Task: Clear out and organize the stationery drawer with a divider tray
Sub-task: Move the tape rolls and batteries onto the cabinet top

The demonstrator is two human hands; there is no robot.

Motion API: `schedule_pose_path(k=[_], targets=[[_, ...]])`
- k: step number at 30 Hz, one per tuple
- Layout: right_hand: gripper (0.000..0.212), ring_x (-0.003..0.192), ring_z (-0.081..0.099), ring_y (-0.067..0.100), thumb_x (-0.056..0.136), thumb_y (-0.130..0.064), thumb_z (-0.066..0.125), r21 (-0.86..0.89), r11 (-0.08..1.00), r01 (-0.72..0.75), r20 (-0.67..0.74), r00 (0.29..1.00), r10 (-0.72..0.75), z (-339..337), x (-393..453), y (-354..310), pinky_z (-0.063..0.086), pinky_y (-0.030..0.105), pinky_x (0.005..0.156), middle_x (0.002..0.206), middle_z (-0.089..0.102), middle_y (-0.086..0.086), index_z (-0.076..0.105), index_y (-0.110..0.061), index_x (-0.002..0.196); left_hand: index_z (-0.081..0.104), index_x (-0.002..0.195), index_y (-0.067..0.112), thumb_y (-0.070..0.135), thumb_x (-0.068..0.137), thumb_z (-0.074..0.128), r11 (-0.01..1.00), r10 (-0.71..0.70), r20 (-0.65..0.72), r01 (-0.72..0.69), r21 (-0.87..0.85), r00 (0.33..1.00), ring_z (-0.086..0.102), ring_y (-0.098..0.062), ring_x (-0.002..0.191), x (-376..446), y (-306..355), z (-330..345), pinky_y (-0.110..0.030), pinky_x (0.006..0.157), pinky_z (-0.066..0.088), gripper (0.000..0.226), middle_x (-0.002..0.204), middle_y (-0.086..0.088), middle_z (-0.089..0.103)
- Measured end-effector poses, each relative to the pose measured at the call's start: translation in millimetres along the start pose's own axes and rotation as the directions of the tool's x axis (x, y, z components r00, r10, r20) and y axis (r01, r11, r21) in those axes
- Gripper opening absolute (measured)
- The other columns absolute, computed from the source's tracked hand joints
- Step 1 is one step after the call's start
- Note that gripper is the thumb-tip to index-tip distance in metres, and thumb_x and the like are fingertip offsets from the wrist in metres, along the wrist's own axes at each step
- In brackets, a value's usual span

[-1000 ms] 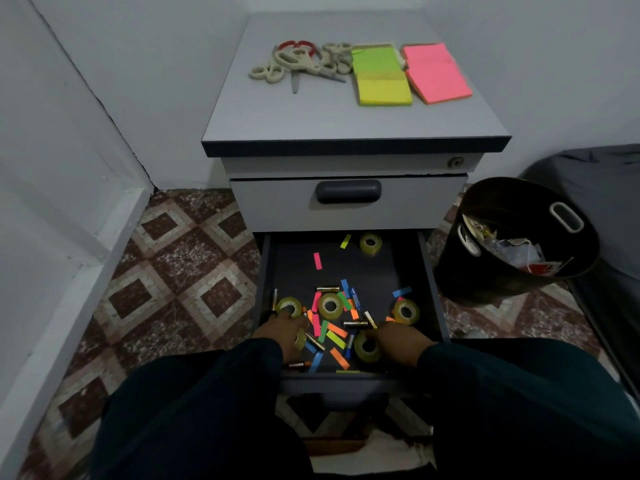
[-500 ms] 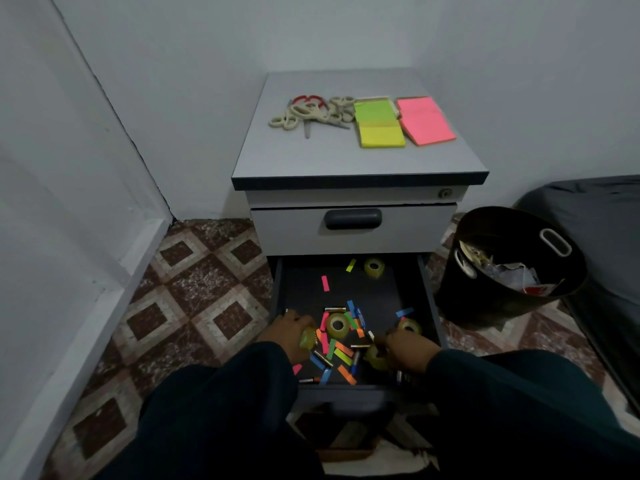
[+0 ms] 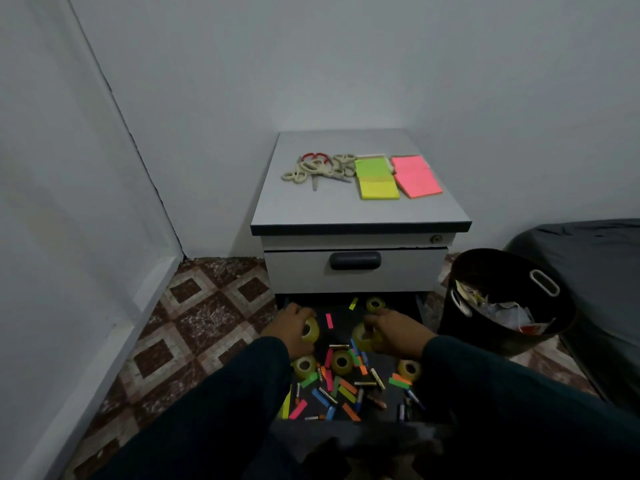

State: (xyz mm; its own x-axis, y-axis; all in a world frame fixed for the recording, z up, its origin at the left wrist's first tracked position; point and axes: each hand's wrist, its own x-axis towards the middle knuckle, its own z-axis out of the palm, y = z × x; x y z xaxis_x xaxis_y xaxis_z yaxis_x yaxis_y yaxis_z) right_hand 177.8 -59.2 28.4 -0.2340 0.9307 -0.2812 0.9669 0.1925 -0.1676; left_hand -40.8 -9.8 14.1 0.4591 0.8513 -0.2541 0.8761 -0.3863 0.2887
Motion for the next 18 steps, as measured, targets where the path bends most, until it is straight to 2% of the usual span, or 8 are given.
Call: schedule_pose_path(k=[7, 10, 18], targets=[[0.025, 0.107, 0.054, 0.025, 0.091, -0.021, 0.057, -0.006, 1.0, 0.002, -0.093, 0.996, -0.002, -58, 11, -10, 0.046, 0.033, 0.09, 0.126, 0.047, 0.008, 0.052, -0.015, 0.115, 0.036, 0.141, 0.019, 0.027, 0.082, 0.066, 1.0, 0.021, -0.105, -0.021, 0.0, 0.994, 0.041, -0.026, 0.125, 7, 4, -50, -0.033, 0.103, 0.037, 0.066, 0.135, -0.009, 0.038], [0.026, 0.107, 0.053, 0.026, 0.09, -0.026, 0.058, -0.016, 1.0, 0.009, -0.13, 0.991, -0.011, -81, 13, -15, 0.044, 0.033, 0.086, 0.124, 0.048, 0.009, 0.053, -0.013, 0.112, 0.035, 0.142, 0.019, 0.026, 0.083, 0.065, 0.999, 0.035, -0.138, -0.034, 0.012, 0.99, 0.038, -0.026, 0.128, 7, 5, -69, -0.034, 0.104, 0.037, 0.067, 0.137, -0.008, 0.036], [0.025, 0.103, 0.054, 0.025, 0.088, -0.025, 0.059, -0.01, 0.998, 0.061, -0.242, 0.968, -0.062, -131, 27, -27, 0.04, 0.029, 0.081, 0.115, 0.052, 0.008, 0.056, -0.013, 0.11, 0.035, 0.143, 0.022, 0.032, 0.086, 0.059, 0.998, 0.061, -0.297, -0.048, 0.051, 0.953, 0.039, -0.022, 0.125, 14, 2, -117, -0.031, 0.103, 0.037, 0.063, 0.136, -0.005, 0.038]])
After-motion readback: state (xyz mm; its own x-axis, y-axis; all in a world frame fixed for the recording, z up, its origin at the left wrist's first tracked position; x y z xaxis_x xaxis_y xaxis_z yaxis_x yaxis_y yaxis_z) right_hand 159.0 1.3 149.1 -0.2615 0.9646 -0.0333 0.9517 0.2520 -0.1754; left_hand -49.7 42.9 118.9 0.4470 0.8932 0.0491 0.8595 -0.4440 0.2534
